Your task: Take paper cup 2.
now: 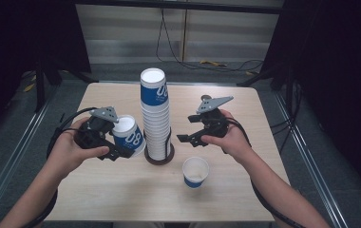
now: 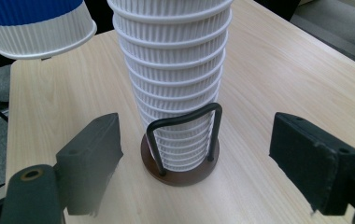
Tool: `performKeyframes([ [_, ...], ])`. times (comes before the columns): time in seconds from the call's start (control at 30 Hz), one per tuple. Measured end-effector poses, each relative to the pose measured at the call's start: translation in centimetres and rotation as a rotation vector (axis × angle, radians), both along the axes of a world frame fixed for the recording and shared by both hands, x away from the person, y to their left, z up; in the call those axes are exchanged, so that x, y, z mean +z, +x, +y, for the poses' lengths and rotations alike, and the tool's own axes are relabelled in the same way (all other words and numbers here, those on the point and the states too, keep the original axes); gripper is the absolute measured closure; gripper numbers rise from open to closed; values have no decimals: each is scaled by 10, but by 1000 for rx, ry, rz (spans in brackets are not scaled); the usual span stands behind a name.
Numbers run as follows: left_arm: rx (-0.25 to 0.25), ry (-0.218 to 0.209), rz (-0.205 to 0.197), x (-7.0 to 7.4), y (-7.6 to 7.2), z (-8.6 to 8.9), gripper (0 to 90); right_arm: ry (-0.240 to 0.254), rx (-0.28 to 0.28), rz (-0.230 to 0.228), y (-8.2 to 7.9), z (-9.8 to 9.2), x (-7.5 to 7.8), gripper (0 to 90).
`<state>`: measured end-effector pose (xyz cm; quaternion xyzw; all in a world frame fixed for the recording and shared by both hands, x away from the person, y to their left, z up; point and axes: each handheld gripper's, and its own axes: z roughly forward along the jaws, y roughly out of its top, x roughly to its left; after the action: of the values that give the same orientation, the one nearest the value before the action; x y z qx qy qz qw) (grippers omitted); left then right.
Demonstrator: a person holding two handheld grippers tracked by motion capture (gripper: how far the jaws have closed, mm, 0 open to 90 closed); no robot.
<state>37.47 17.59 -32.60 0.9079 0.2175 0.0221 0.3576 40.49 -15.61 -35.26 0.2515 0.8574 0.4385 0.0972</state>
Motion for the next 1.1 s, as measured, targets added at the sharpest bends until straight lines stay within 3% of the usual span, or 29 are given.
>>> performKeyframes([
  [0.63, -64, 14, 22, -9, -11, -24, 213, -6, -3, 4, -6, -11, -3, 161],
  [0.9, -80, -7, 28, -11, -13, -38, 213, -1, -5, 7, -7, -17, -4, 161],
  [1.1, -127, 9, 24, -12, -15, -47, 213, -8, -5, 11, -8, -20, -8, 161],
])
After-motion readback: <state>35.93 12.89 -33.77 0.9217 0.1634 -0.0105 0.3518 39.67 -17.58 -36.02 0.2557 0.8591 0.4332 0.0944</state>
